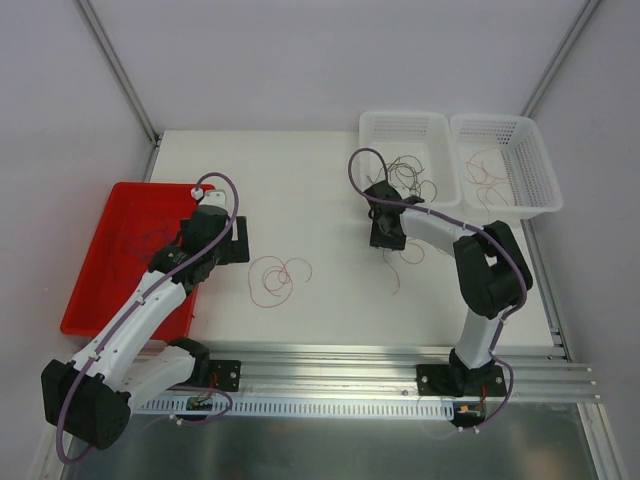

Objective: Untangle the cables

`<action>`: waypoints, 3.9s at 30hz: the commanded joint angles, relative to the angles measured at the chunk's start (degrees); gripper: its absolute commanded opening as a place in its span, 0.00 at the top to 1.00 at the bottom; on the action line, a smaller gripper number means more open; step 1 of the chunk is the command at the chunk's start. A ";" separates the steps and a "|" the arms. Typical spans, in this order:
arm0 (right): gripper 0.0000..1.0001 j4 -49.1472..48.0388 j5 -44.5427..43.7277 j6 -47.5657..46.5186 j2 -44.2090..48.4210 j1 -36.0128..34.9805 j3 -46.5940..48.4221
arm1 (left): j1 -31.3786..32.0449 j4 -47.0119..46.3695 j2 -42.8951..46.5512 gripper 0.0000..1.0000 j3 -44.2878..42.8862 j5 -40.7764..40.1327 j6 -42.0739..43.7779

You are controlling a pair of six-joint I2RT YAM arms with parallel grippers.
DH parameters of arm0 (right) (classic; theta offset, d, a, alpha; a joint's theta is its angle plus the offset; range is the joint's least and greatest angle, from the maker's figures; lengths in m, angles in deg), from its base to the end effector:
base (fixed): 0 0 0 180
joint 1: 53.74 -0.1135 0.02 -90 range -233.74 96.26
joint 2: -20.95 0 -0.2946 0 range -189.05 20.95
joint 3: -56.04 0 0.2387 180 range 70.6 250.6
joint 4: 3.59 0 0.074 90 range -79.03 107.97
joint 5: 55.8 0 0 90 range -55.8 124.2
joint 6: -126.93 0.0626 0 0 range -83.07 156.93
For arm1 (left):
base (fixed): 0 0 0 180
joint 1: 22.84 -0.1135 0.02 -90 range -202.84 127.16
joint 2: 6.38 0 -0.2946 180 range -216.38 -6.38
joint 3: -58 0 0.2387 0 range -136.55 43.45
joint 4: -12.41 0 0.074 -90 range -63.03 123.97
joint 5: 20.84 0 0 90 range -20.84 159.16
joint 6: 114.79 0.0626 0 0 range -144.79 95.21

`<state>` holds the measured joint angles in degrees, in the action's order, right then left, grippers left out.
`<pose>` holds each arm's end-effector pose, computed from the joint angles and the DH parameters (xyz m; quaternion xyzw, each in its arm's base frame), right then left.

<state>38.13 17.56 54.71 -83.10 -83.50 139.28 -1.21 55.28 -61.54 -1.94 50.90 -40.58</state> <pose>0.3357 0.1713 0.1956 -0.0661 0.9595 -0.0339 0.2717 0.1881 -0.0535 0.2929 -0.0241 0.8901 -0.0035 0.4551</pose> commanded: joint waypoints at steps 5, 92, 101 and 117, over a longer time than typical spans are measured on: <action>0.60 1.32 -7.26 5.95 -3.35 -1.44 3.21 | -0.71 -1.07 1.10 0.08 -0.14 0.16 0.50; 0.03 15.99 20.50 -14.80 59.11 21.50 -6.09 | -0.80 -1.07 -15.41 0.05 -1.55 14.83 -0.90; 0.03 15.03 27.27 -12.42 68.54 21.58 -14.45 | 0.26 -0.72 -22.43 0.11 -3.22 14.57 -9.96; 0.03 17.23 32.03 -13.65 75.92 21.50 -19.82 | 7.29 1.92 -32.64 0.28 -4.09 3.60 -20.06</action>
<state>55.22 47.59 40.96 -8.42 -61.62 119.50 5.04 54.89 -92.90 -3.82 59.31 -57.59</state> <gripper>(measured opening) 0.969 0.736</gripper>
